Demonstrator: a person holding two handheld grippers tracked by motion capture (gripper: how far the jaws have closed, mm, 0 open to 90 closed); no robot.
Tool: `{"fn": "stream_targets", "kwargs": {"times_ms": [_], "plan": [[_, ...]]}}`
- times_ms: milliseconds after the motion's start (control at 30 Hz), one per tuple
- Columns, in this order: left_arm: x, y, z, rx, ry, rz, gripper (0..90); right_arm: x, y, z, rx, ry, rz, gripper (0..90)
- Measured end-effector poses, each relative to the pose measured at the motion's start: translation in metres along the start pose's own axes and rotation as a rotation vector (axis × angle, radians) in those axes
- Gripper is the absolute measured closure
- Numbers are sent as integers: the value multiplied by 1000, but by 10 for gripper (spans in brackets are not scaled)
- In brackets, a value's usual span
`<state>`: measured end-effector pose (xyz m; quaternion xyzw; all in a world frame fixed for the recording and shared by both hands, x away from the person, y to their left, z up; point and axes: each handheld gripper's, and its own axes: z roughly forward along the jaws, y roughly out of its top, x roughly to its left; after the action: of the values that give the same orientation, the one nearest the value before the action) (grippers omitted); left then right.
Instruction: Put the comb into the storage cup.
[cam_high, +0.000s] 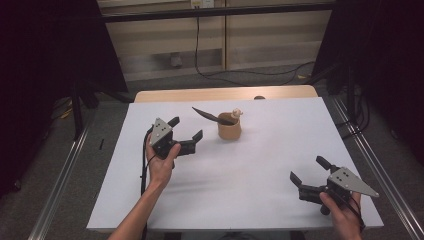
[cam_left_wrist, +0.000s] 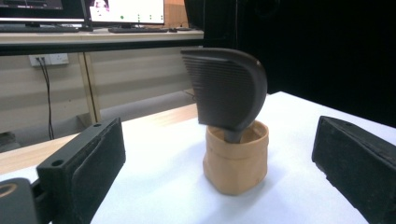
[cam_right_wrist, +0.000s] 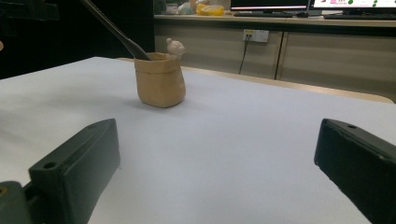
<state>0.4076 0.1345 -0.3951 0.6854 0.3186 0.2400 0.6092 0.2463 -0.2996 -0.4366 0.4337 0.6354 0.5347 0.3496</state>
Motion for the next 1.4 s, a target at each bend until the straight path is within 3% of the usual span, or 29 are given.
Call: {"fn": "stream_targets", "kwargs": {"times_ms": [133, 200, 300, 633, 700, 967, 1100, 1167, 1333, 1400], "plan": [[0, -3, -6, 5, 5, 23, 32, 0, 0, -1, 1, -1, -2, 0], [1, -5, -10, 5, 1, 1, 30, 0, 0, -1, 3, -2, 1, 0], [2, -5, -14, 9, 21, 31, 26, 1, 0, 0, 2, -3, 1, 0], [1, -9, -32, 28, 53, 9, 14, 1, 0, 0, 4, -5, 3, 0], [0, -12, -34, 24, 57, -15, 12, 1, 0, 0, 4, -5, 4, 0], [-1, -21, -50, 10, 96, -3, 13, 0, 0, -1, 1, -5, 1, 0], [-2, -20, -61, -6, 81, -33, 13, 0, 0, -2, -2, -11, 7, 0], [-3, -21, -66, -11, 84, -20, 13, 0, 1, -2, -2, -9, 5, 0], [-4, -26, -77, -29, 69, -50, 14, 1, 1, -2, -4, -12, 1, 0], [-5, -29, -80, -29, 79, -40, 18, 0, 1, -2, -7, -13, 0, 0]]}}
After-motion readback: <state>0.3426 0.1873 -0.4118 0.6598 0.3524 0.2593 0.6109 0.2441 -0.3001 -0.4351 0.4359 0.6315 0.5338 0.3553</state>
